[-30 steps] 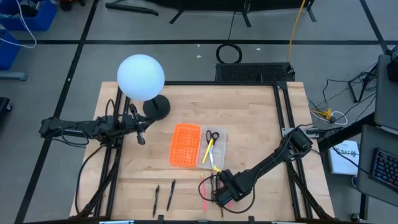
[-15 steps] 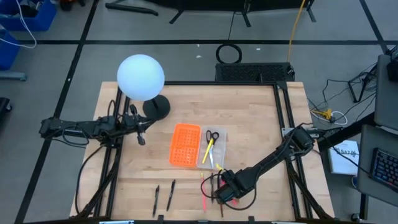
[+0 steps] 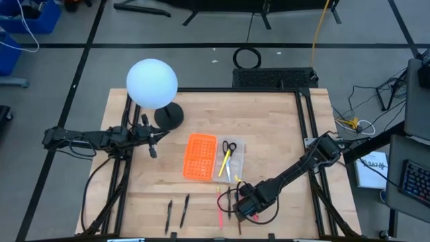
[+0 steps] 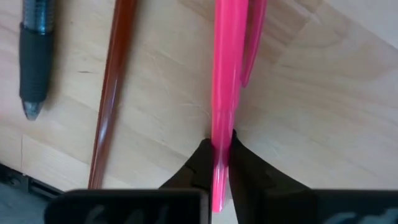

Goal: Pick & place school supplies into a supply box
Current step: Put the pink pen into the orange supply box

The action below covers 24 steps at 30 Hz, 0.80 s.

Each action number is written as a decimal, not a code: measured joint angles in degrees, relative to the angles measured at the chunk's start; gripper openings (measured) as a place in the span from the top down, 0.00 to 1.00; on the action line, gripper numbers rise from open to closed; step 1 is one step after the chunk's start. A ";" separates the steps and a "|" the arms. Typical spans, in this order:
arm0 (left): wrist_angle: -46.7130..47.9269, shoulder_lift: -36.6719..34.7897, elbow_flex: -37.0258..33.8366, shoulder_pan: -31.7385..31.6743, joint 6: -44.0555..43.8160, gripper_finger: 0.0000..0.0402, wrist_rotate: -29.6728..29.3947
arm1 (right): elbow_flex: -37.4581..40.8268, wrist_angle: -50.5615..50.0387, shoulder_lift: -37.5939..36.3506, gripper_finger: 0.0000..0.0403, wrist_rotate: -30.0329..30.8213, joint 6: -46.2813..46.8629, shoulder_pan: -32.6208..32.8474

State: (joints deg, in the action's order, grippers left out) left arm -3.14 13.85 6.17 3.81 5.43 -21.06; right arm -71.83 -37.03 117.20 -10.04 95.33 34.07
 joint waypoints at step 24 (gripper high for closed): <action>1.66 0.00 0.00 0.07 -1.05 0.90 0.20 | 0.22 4.93 -17.43 0.95 30.42 7.97 6.04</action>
State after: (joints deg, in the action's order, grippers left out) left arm -1.48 13.85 6.17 3.88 4.38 -20.86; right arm -71.61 -32.10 99.77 20.37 103.30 40.11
